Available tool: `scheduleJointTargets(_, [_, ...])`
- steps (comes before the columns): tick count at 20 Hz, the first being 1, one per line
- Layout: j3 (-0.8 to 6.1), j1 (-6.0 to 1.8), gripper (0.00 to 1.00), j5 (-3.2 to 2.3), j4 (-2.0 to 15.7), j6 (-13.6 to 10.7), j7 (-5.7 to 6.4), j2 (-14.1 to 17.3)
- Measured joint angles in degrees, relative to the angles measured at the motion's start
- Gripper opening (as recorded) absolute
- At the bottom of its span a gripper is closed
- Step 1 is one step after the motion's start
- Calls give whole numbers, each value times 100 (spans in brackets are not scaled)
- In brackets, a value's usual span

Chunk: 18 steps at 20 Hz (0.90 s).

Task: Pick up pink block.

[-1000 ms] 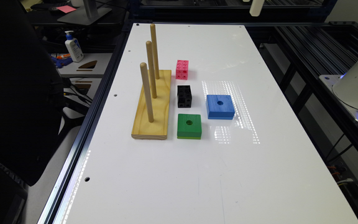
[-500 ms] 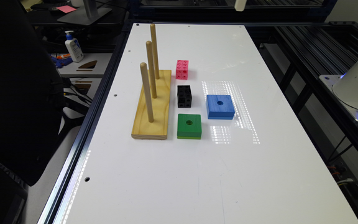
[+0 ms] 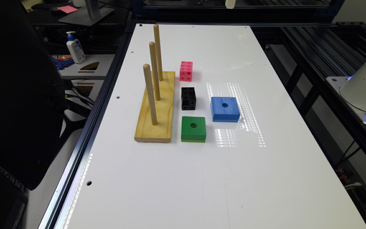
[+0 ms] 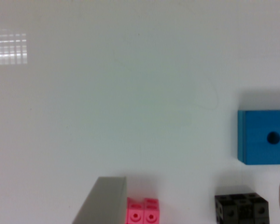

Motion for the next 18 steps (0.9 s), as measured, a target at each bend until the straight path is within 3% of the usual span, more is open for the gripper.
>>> scheduleJointTargets(3, [-3,-151,100,0,250,2,-155,248])
scheduleJointTargets(7, [-6,-255,100,0,547,2,-268,556])
scheduleJointTargets(12, [-6,-295,100,0,771,2,-300,793])
scheduleJointTargets(18, [4,-295,100,0,784,3,-300,849])
